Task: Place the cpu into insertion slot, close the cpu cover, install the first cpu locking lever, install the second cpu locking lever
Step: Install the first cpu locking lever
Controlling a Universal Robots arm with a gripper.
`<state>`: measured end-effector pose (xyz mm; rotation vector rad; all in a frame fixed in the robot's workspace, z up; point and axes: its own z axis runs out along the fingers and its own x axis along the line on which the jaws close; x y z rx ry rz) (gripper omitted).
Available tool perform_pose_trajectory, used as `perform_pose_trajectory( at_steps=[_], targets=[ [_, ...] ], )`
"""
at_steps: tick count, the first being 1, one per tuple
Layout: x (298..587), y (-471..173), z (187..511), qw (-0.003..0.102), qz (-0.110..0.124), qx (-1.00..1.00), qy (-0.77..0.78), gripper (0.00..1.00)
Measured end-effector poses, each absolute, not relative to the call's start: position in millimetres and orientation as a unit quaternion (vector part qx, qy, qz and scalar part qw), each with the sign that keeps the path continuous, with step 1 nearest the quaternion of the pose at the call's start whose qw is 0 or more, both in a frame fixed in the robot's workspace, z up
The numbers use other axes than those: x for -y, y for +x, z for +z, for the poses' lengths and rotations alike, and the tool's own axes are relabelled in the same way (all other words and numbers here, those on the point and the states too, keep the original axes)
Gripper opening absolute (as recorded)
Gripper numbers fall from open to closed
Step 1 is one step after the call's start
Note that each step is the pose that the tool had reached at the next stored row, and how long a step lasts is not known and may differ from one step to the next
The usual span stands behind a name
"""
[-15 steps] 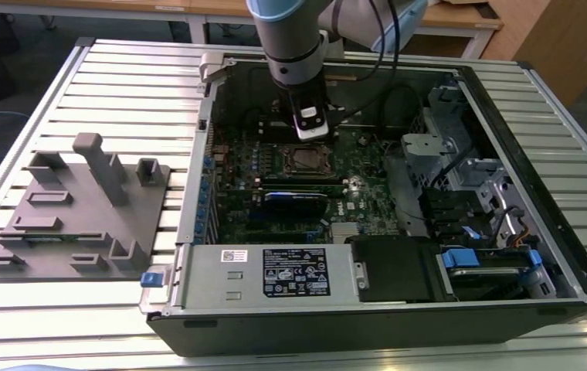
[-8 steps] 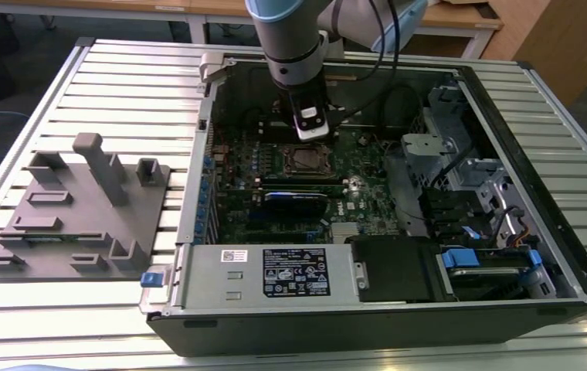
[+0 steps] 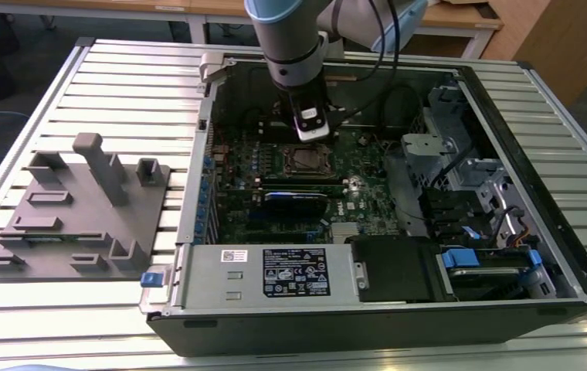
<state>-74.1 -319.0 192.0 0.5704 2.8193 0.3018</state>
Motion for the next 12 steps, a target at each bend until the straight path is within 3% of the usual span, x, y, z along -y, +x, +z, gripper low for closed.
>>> perform_pose_trajectory(
  at_steps=[12],
  targets=[
    [320.3,-74.3,186.9,0.132,0.105,-0.966,0.195,0.11]
  ],
)
